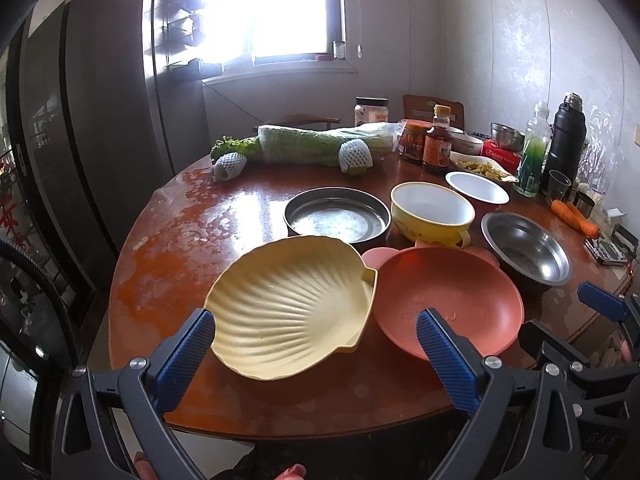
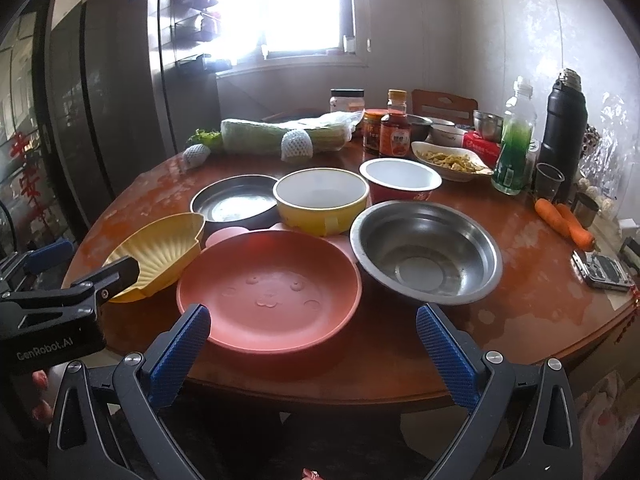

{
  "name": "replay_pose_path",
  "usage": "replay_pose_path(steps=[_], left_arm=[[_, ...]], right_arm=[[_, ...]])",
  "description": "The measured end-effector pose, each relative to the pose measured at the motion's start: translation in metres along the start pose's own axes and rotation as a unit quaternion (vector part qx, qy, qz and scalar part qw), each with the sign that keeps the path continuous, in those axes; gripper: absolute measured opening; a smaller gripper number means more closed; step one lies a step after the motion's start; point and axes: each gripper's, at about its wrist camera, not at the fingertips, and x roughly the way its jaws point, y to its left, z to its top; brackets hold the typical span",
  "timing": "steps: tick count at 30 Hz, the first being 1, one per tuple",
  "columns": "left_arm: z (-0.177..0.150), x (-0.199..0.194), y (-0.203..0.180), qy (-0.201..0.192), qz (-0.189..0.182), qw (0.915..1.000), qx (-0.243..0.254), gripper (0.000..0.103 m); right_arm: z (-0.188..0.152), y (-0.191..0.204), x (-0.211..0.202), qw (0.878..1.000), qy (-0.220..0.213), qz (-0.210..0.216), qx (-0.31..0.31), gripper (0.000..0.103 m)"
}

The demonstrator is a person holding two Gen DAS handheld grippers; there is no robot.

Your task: Organize plates and bowls

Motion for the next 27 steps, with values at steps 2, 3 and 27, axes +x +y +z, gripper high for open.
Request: replay_pose_path(steps=[2,3,27], left_arm=[[-0.0001,-0.0001,0.0001,-0.001,0.0,1.0,-0.001,0.102],[-0.0001,0.0001,-0.0004,-0.001,0.001,1.0,-0.001,0.102],[0.0022,0.0012,-0.0008,0.0,0.002,1.0,0.001,0.102]], right_arm=[[0.0006,-0.0004,-0.0007,1.0,-0.001,-0.002,-0.002,0.103],[0.0003,-0.0001,-0.0008,1.0,-0.001,-0.001,-0.003,0.103],[0.0017,-0.0027,0.0047,1.0,0.007,0.004,0.003,0.103]])
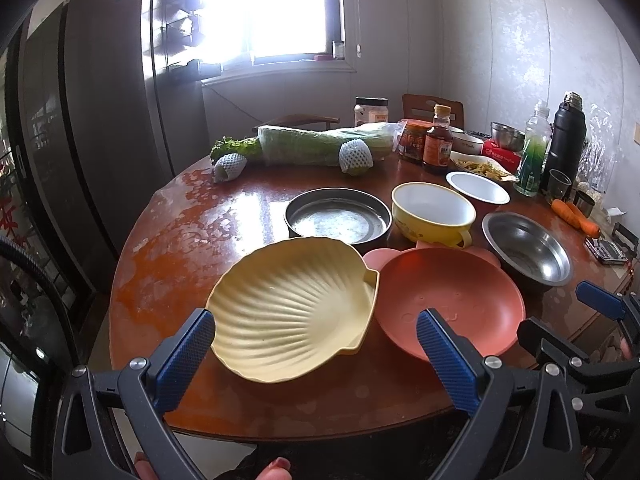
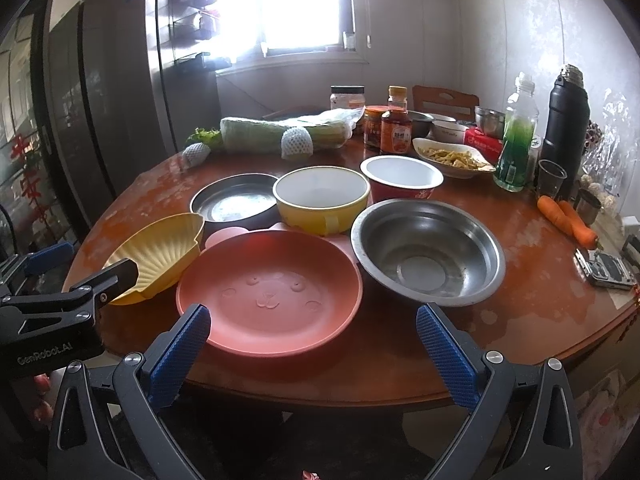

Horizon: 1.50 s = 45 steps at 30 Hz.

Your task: Organize plates and bowls

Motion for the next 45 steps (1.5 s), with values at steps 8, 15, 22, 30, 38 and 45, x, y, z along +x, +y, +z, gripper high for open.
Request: replay_pose_path(steps=[8,15,22,30,38,45], left_arm=[[0.0,0.001,0.011,-0.001,0.006,0.9999,-0.014,0.102],[0.003,0.002,0.033,-0.005,0.02,0.9992,-0.034,0.102],[0.003,0.011,0.073,0.006,0.035,0.9974,-0.063,0.102],[-0.003,0.032,0.101,0.039,0.043,0.996,-0.068,0.102],[-0.005,0.056,0.095,0.06,0.026,0.9962,-0.057,0.101],[-0.005,0.073,0.1,0.07,0.013,0.9955,-0.062,0.084]], right_arm=[[0.001,0.004,0.002,1.0,0.003,0.008,-0.002,0.103],[0.007,0.009,0.005,1.0,0.008,0.023,0.001,0.103],[0.024,0.028,0.019,0.998,0.014,0.067,-0.009,0.103],[0.04,0.068,0.05,0.994,0.039,0.09,-0.054,0.103],[0.044,0.095,0.075,0.99,0.046,0.093,-0.097,0.093],[0.043,0.1,0.1,0.986,0.072,0.099,-0.109,0.065]])
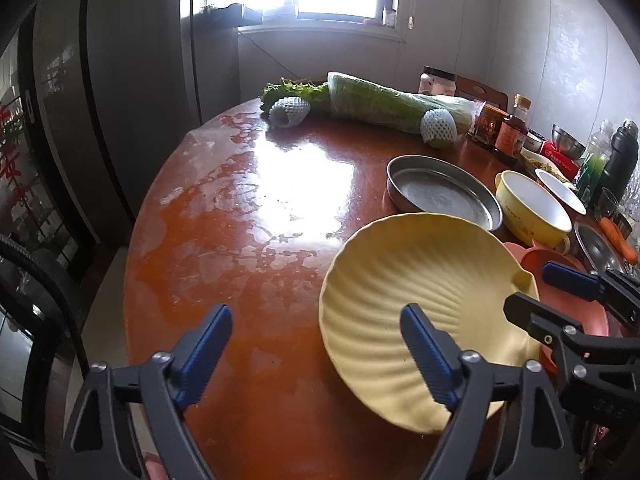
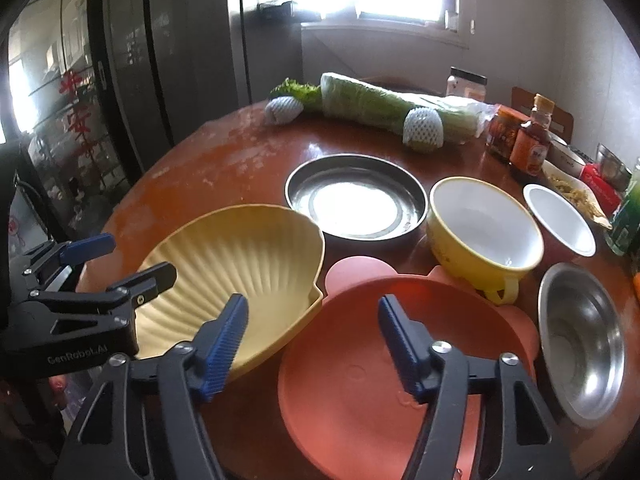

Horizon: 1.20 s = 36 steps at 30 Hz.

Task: Organize plates and bowls
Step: 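Reach the left gripper to the yellow shell dish and grasp its rim, then lift the yellow shell dish with the left gripper and set it down apart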

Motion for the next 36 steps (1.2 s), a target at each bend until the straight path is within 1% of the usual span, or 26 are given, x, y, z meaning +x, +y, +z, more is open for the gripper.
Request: replay_pose_path(steps=[2,4,5,7,8,9,11,14,17,21,24,27,31,36], left_arm=[[0.001,0.002,-0.001,0.002,-0.005,1.0,0.001,0.079],[0.0,0.004,-0.001,0.004,-0.013,0.9999,-0.001,0.069],[-0.001,0.005,-0.003,0.007,-0.019,0.9998,-0.001,0.066],[-0.002,0.007,-0.004,0.011,-0.027,0.9996,-0.002,0.06],[-0.003,0.009,-0.005,0.015,-0.032,0.9994,-0.002,0.057],[-0.004,0.011,-0.006,0.018,-0.039,0.9991,-0.003,0.052],[-0.004,0.012,-0.008,0.018,-0.041,0.999,0.0,0.049],[-0.004,0.013,-0.008,0.019,-0.05,0.9986,-0.002,0.047],[-0.002,0.014,-0.003,0.021,-0.045,0.9988,-0.003,0.047],[0.004,0.018,0.011,0.024,-0.044,0.9987,-0.008,0.041],[0.01,0.022,0.02,0.031,-0.047,0.9983,-0.013,0.041],[0.015,0.027,0.027,0.034,-0.037,0.9987,-0.007,0.041],[0.023,0.032,0.031,0.028,-0.022,0.9994,-0.001,0.041],[0.03,0.037,0.033,0.019,-0.017,0.9997,0.001,0.041]], right_arm=[[0.0,0.0,0.003,1.0,0.001,0.004,0.002,0.054],[0.0,0.0,0.007,1.0,0.003,0.007,0.004,0.046],[0.0,0.0,0.008,1.0,0.006,0.009,0.004,0.042],[0.0,0.001,0.009,1.0,0.004,0.014,0.004,0.037],[0.001,0.001,0.009,1.0,0.003,0.015,0.001,0.033],[0.001,0.003,0.008,1.0,-0.001,0.015,-0.003,0.032],[0.002,0.006,0.008,1.0,-0.003,0.012,-0.014,0.025],[0.003,0.009,0.006,1.0,-0.005,0.015,-0.019,0.022],[0.005,0.016,0.005,0.999,-0.004,0.022,-0.025,0.022],[0.008,0.026,0.005,0.999,-0.004,0.025,-0.033,0.022],[0.011,0.034,0.005,0.999,-0.006,0.03,-0.039,0.022],[0.013,0.041,0.008,0.998,-0.004,0.035,-0.044,0.023],[0.014,0.048,0.015,0.998,0.002,0.039,-0.048,0.024],[0.014,0.053,0.024,0.998,0.011,0.042,-0.049,0.025]])
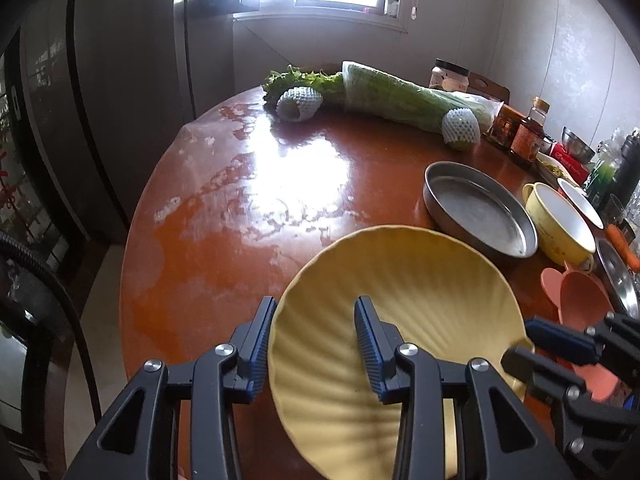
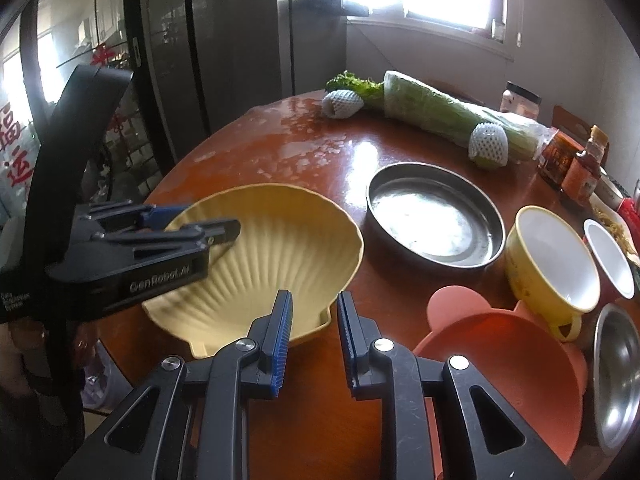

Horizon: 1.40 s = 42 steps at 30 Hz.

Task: Organize plates and bowls
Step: 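Lift the yellow shell dish with the left gripper and set it down apart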

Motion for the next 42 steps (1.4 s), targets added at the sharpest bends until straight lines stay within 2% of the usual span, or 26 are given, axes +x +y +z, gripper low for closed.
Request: replay_pose_path(steps=[16,26,29,33,42], left_arm=[[0.016,0.015,0.002,-0.011,0.004,0.9999,-0.009,0.041],[0.017,0.019,0.004,-0.012,-0.007,0.9997,-0.019,0.043],[0.017,0.017,0.003,-0.014,0.003,0.9997,-0.018,0.044],[0.017,0.009,0.004,-0.03,0.02,0.9992,-0.014,0.057],[0.019,-0.008,0.003,-0.05,0.037,0.9979,-0.017,0.059]], right_arm=[[-0.002,0.008,-0.002,1.0,-0.004,0.015,0.0,0.03],[-0.008,0.006,-0.005,0.999,-0.004,0.032,0.011,0.034],[-0.008,0.005,-0.005,0.999,-0.004,0.035,0.015,0.034],[-0.009,0.002,-0.007,0.999,-0.005,0.032,0.019,0.035],[-0.011,-0.006,-0.018,0.999,-0.019,0.024,0.03,0.036]])
